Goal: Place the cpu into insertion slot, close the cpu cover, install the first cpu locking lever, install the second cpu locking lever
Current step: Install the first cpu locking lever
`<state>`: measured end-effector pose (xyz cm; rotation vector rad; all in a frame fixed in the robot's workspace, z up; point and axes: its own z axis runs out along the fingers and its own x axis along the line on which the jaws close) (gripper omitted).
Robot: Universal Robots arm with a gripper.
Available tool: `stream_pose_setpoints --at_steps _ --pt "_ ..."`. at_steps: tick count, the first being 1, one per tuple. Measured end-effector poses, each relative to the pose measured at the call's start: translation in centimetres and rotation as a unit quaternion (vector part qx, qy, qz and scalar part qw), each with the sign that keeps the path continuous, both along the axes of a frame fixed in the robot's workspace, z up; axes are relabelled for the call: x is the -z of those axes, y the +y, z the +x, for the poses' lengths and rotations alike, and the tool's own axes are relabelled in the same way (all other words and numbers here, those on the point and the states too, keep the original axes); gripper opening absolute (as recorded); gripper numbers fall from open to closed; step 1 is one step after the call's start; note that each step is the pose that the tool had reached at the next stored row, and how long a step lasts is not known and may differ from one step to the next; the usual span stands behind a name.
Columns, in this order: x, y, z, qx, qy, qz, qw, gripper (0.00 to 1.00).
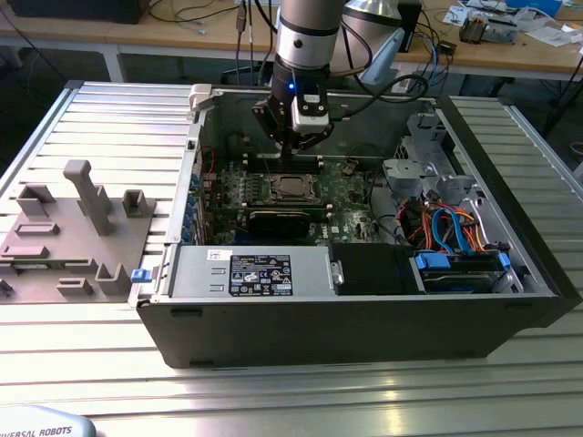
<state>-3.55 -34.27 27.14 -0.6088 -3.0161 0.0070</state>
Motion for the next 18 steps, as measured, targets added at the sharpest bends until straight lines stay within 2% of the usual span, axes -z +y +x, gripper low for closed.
stream_pose_setpoints --at_steps 18 --pt "0.0 0.0 0.0 -0.013 0.0 0.0 0.9999 0.11"
